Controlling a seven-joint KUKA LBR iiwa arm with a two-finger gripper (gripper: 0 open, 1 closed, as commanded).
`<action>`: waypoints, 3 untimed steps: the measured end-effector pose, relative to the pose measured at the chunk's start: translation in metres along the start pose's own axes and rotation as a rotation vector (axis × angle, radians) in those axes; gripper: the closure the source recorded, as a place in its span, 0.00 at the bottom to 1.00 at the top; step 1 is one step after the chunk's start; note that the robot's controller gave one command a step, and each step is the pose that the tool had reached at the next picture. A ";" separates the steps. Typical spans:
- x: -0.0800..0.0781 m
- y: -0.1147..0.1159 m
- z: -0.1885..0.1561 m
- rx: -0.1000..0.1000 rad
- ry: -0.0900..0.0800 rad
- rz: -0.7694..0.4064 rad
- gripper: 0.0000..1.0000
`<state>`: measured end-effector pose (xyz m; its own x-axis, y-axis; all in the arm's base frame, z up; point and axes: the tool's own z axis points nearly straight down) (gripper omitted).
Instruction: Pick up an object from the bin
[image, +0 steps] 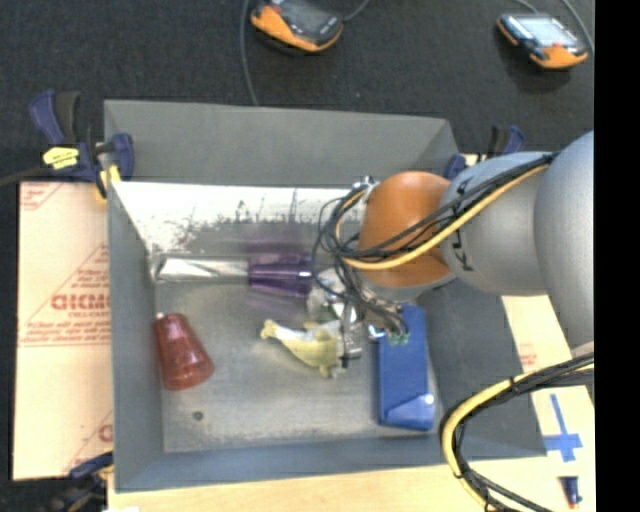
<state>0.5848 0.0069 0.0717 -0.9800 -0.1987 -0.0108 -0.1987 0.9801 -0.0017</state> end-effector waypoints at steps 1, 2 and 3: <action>0.004 0.000 0.000 -0.002 0.001 0.259 0.00; -0.001 -0.002 -0.001 0.001 -0.005 -0.026 1.00; -0.001 -0.002 -0.001 0.001 -0.005 -0.025 1.00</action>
Offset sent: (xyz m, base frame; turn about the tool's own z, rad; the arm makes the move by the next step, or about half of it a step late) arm -0.0002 -0.0007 0.0002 -0.0281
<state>0.5860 0.0054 0.0731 -0.9746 -0.2235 -0.0160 -0.2234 0.9747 -0.0028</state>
